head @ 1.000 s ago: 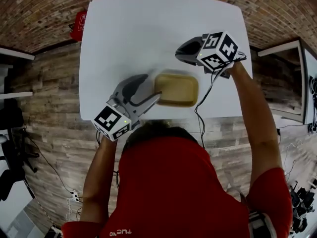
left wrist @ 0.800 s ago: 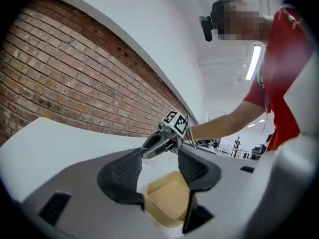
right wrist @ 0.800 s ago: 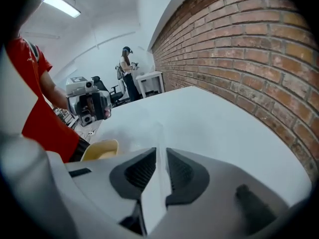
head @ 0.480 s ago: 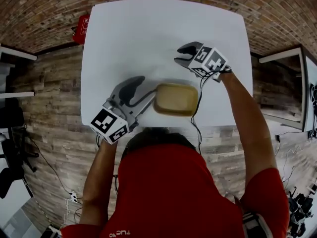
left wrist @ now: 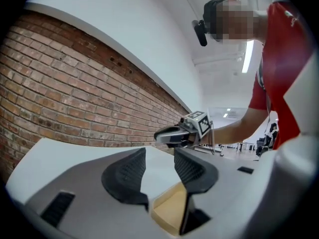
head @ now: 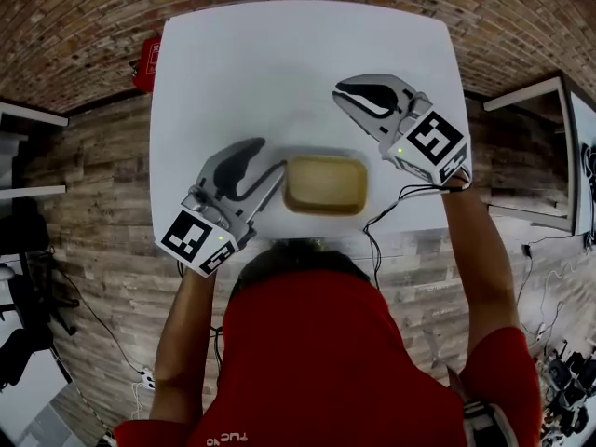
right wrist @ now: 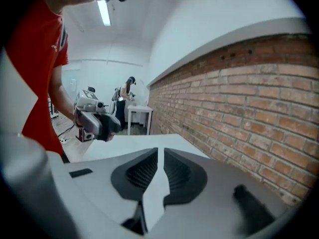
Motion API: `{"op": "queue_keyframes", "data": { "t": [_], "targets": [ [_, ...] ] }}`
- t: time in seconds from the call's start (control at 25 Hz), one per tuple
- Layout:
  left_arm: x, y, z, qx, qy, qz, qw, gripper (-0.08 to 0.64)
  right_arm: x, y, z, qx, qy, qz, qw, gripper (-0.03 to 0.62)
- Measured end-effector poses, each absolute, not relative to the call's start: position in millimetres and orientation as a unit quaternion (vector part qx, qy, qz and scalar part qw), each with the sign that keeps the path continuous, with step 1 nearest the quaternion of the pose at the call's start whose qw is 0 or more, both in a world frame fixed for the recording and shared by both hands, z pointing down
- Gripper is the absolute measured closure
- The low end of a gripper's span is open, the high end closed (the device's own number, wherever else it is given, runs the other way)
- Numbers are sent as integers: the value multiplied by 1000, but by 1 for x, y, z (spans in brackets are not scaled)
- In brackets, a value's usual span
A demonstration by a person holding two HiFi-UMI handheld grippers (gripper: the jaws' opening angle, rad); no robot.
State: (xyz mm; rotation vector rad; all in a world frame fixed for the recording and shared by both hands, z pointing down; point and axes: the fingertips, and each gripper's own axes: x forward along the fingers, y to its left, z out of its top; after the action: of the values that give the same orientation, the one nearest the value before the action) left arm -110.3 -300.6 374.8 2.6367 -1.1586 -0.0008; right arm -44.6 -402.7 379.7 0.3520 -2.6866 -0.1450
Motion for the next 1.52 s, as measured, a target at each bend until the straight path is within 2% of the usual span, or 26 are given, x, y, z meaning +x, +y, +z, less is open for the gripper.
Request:
{"op": "queue_keyframes", "data": {
  "t": [0.2,0.32,0.68,1.52],
  "targets": [
    [-108,-305,340,906,-414,-13,94,469,-37,-358,308,183,-976,-69,93,546],
    [-101,-301,320,909,-410,-20,77,503,-33,-332,287,223,-972,-57,41,548],
    [-60,-264,309,928,-371,-5,35,545,-15,-268,315,263,-964,16,34,558],
    [-35,-231,322,933,-355,-6,59,545,-20,-227,321,253,-966,38,25,563]
  ]
}}
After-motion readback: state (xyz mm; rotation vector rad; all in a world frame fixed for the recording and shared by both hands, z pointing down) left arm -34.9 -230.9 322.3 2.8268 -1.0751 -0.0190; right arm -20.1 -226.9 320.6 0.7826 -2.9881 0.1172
